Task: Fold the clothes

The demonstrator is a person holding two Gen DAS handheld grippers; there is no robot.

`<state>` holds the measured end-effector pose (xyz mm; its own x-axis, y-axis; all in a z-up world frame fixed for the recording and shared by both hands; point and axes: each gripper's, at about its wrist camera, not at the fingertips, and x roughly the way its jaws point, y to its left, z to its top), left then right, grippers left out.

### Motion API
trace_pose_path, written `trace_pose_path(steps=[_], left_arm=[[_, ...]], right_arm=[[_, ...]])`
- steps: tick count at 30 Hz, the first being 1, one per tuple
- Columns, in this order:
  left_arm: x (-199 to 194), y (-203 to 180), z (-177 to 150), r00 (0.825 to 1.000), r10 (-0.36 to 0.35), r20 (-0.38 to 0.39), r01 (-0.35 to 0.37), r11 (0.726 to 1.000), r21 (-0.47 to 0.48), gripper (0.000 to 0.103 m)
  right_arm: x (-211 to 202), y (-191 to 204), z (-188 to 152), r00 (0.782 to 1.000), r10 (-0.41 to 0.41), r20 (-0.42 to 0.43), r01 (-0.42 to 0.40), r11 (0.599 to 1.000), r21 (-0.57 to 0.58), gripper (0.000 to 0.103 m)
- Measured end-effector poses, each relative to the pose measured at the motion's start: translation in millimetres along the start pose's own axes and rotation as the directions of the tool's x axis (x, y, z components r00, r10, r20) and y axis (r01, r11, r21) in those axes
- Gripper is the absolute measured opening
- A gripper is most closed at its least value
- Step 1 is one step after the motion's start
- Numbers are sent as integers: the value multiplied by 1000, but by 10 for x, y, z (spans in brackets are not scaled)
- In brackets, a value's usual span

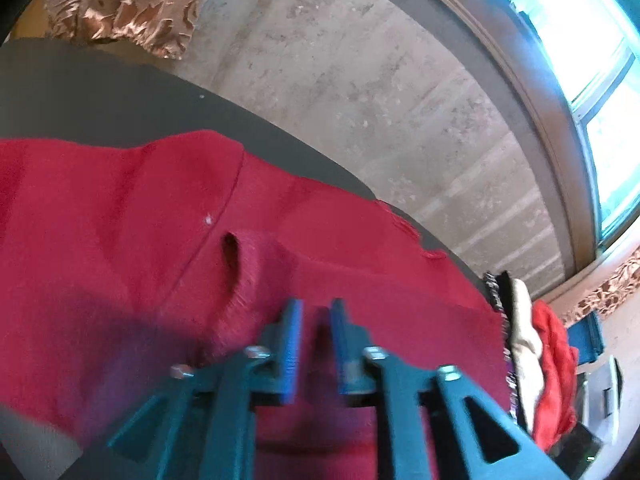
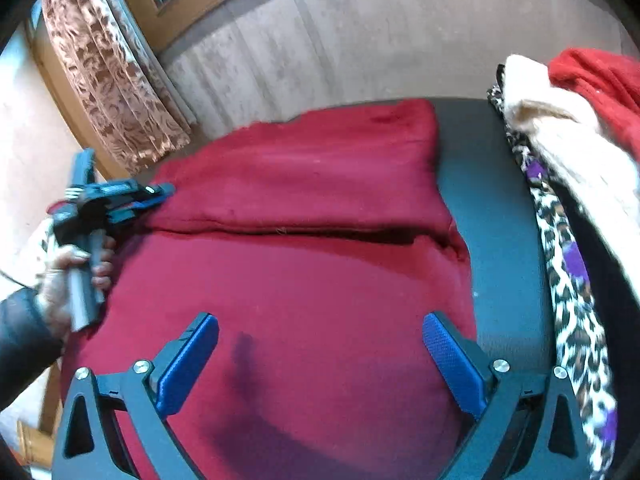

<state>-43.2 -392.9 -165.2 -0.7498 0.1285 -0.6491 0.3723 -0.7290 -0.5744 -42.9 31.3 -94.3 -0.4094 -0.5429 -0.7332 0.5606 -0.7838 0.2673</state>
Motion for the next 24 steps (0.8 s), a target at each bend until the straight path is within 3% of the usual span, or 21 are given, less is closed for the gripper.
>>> trace_pose_path(steps=[3, 7, 13, 15, 18, 24], left_arm=[[-294, 20, -211, 1000, 8, -4, -8, 1000, -23, 29], [-693, 55, -474, 1000, 22, -8, -22, 998, -54, 34], [-1505, 407, -257, 988, 142, 59, -136, 987, -90, 37], [-1874, 588, -29, 974, 192, 121, -175, 975, -138, 37], [-2350, 905, 413, 949, 229, 216, -176, 955, -239, 37], [-2836, 1569, 1052, 899, 345, 269, -204, 874, -441, 38]], right_arm=[[98, 152, 22, 994, -103, -23, 101, 992, -76, 103], [124, 214, 7, 987, -160, -22, 156, 981, -119, 103], [137, 286, -10, 984, -175, -16, 172, 977, -126, 103], [156, 289, -24, 984, -178, -14, 174, 976, -127, 103], [144, 281, -33, 985, -172, -11, 169, 978, -122, 103], [127, 263, -44, 987, -160, -3, 159, 981, -109, 103]])
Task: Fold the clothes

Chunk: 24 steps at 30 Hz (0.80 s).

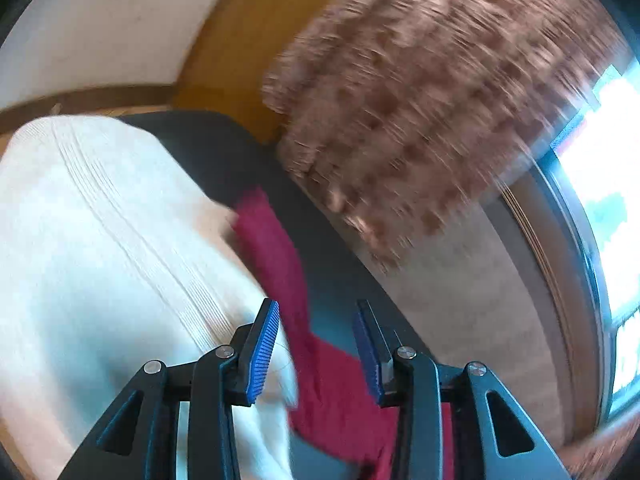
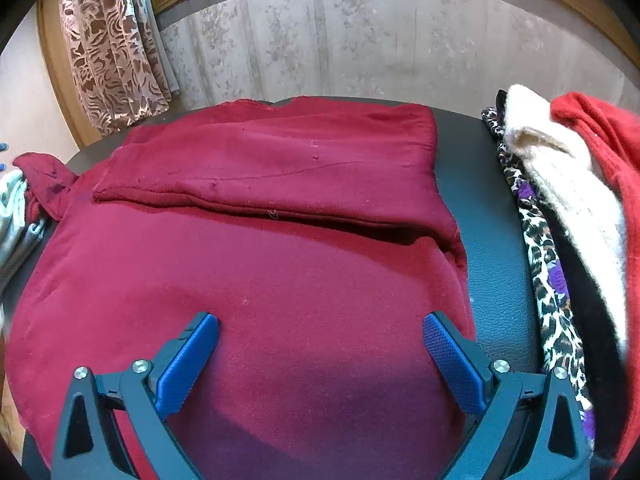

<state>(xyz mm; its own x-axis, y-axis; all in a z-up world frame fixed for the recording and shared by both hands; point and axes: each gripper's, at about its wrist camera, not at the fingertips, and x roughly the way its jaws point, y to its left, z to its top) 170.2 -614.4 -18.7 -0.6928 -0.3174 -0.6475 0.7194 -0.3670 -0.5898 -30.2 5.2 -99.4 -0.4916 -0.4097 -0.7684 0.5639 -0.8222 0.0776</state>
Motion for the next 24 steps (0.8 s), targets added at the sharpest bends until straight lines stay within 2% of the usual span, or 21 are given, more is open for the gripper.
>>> trace_pose_path(steps=[3, 6, 9, 13, 15, 16, 17, 19, 21, 22, 24], left_arm=[[73, 167, 239, 1000, 3, 7, -3, 996, -91, 38], [211, 234, 320, 1000, -5, -8, 4, 988, -153, 38], [338, 300, 360, 999, 22, -26, -26, 983, -181, 38], [473, 374, 429, 998, 20, -55, -33, 968, -249, 38], [488, 378, 447, 998, 32, -49, -43, 968, -249, 34], [485, 360, 454, 998, 51, -36, -58, 969, -238, 23], [469, 312, 460, 997, 73, -17, -75, 974, -212, 3], [446, 188, 465, 997, 72, 11, -70, 984, -163, 6], [368, -14, 419, 999, 22, 34, -18, 994, -107, 6], [327, -127, 390, 999, -9, 43, 12, 997, -77, 6], [227, -463, 271, 992, -116, 44, 116, 993, -6, 6]], right_arm=[[0, 2, -5, 1000, 0, 1, 0, 1000, 1, 103], [-1, 5, -9, 1000, -2, 1, 2, 1000, 0, 103], [-3, 9, -4, 1000, -5, 0, 5, 1000, -1, 103], [-3, 12, -4, 1000, -8, 0, 8, 1000, -3, 103], [-1, 14, -3, 1000, -9, -1, 9, 1000, -4, 103], [-1, 14, -2, 1000, -9, -1, 9, 1000, -4, 103], [0, 16, -2, 1000, -11, -1, 11, 1000, -6, 103], [2, 18, -2, 1000, -14, -2, 14, 1000, -8, 103], [2, 20, -2, 1000, -15, -2, 15, 1000, -10, 103], [3, 16, -3, 1000, -16, -2, 16, 1000, -10, 103], [3, 10, -4, 1000, -16, -1, 16, 1000, -12, 103]])
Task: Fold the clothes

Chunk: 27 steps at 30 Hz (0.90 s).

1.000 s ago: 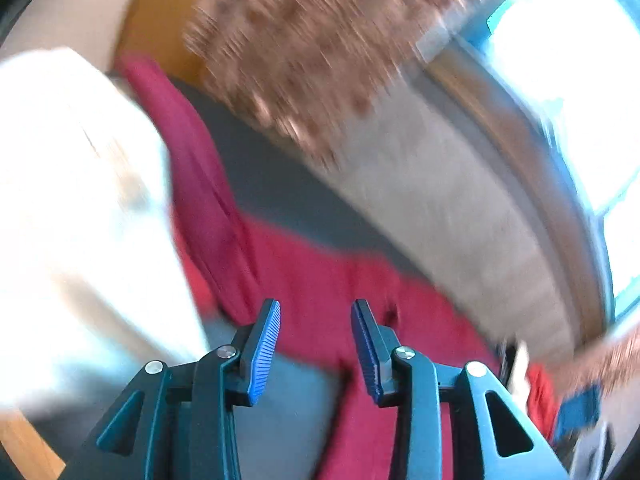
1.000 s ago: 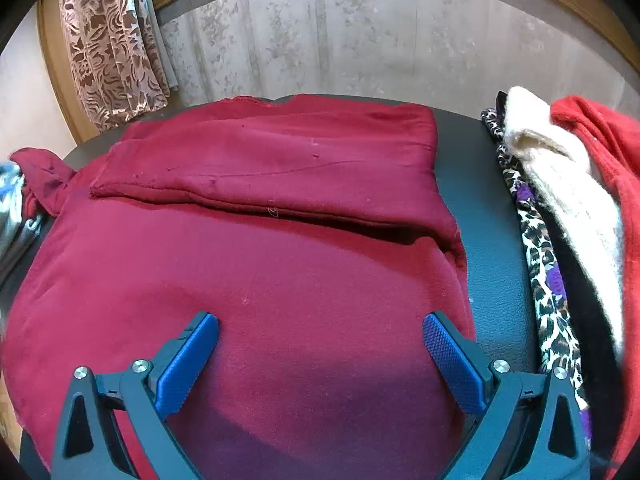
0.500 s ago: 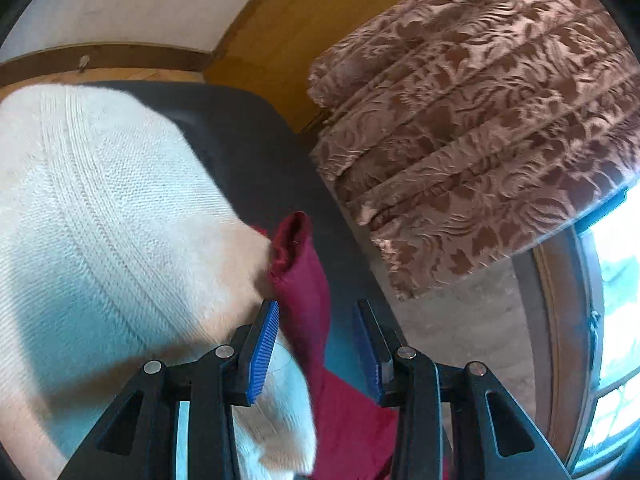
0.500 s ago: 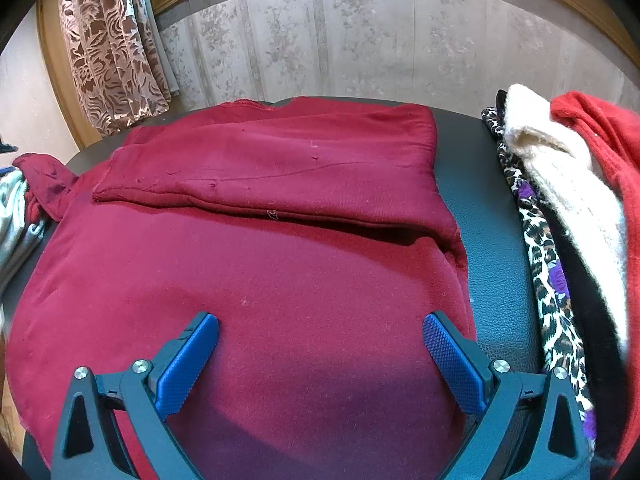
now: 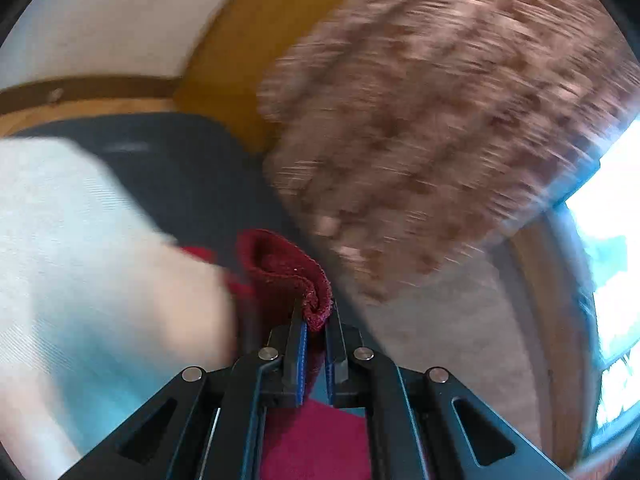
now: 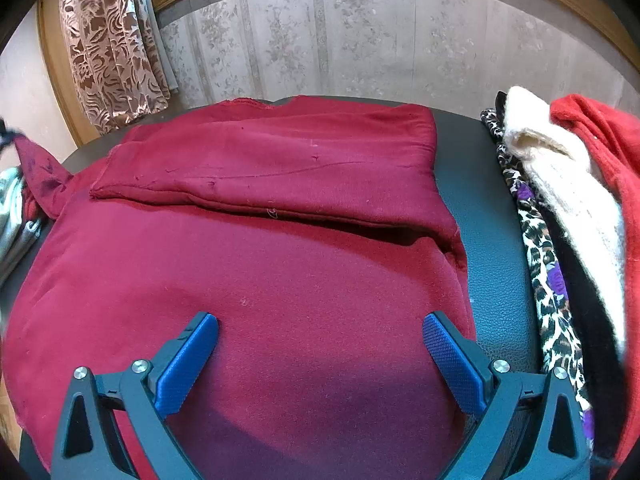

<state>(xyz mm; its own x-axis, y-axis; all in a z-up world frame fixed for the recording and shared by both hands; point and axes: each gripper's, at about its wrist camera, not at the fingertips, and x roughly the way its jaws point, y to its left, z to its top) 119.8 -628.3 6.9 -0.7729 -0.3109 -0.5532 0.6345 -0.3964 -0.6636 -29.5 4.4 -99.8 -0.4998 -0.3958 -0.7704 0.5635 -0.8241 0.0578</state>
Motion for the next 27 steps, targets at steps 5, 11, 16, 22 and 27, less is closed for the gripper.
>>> trace_pose_path(steps=[5, 11, 16, 22, 27], left_arm=[[-49, -958, -604, 972, -208, -104, 224, 959, 171, 5], [195, -1792, -1702, 918, -264, -295, 354, 881, 315, 5], [681, -2002, -2663, 871, -187, -454, 369, 859, 353, 6], [985, -1849, -3351, 840, -86, -536, 331, 864, 380, 27], [590, -1299, -3281, 894, -119, -433, 291, 888, 355, 42]], right_arm=[[-4, -12, 1, 1000, 1, 2, -1, 1000, -2, 103], [-9, -29, 9, 1000, 8, 5, -8, 1000, 2, 103], [-14, -29, 5, 1000, 13, 9, -13, 1000, 8, 103], [-19, -3, 1, 1000, 10, -1, -10, 1000, 9, 103], [-51, 25, 40, 1000, 2, -26, -2, 1000, 13, 103]])
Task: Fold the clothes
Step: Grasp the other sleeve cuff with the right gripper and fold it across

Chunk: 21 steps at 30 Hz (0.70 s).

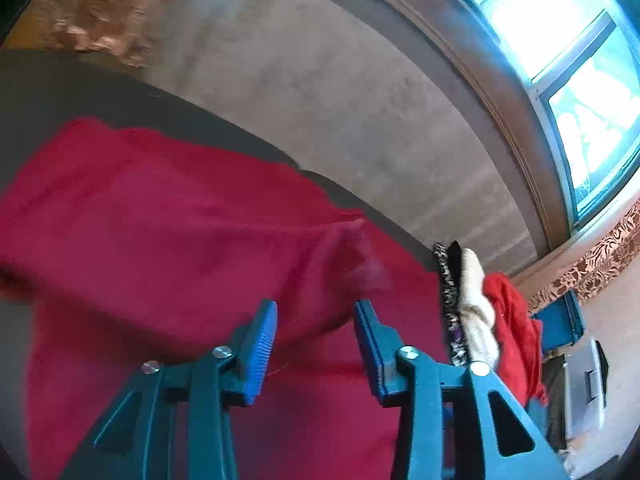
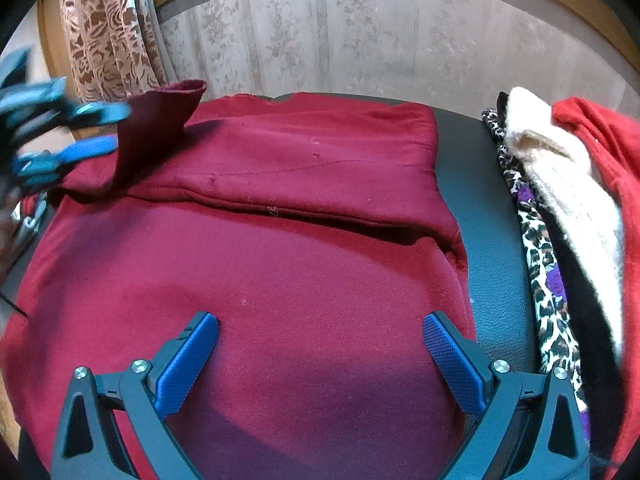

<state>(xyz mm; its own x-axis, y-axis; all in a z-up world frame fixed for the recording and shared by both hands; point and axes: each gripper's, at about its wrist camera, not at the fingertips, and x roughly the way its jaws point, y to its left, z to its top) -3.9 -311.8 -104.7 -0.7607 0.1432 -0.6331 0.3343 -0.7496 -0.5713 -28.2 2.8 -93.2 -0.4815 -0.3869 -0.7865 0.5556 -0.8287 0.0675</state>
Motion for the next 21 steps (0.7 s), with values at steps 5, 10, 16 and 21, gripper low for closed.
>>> trace_pose_path(steps=[5, 10, 16, 21], left_arm=[[-278, 491, -404, 993, 110, 43, -109, 994, -16, 43], [-321, 771, -559, 995, 55, 87, -54, 998, -9, 41], [-345, 878, -575, 995, 4, 100, 0, 999, -37, 41], [-362, 892, -588, 994, -19, 108, 24, 999, -42, 41]], right_arm=[[-107, 34, 83, 1000, 9, 6, -9, 999, 46, 103], [-325, 282, 434, 970, 197, 143, -215, 969, 123, 103], [42, 529, 952, 957, 249, 151, -273, 947, 170, 84], [545, 717, 1164, 978, 199, 53, -205, 967, 150, 69]])
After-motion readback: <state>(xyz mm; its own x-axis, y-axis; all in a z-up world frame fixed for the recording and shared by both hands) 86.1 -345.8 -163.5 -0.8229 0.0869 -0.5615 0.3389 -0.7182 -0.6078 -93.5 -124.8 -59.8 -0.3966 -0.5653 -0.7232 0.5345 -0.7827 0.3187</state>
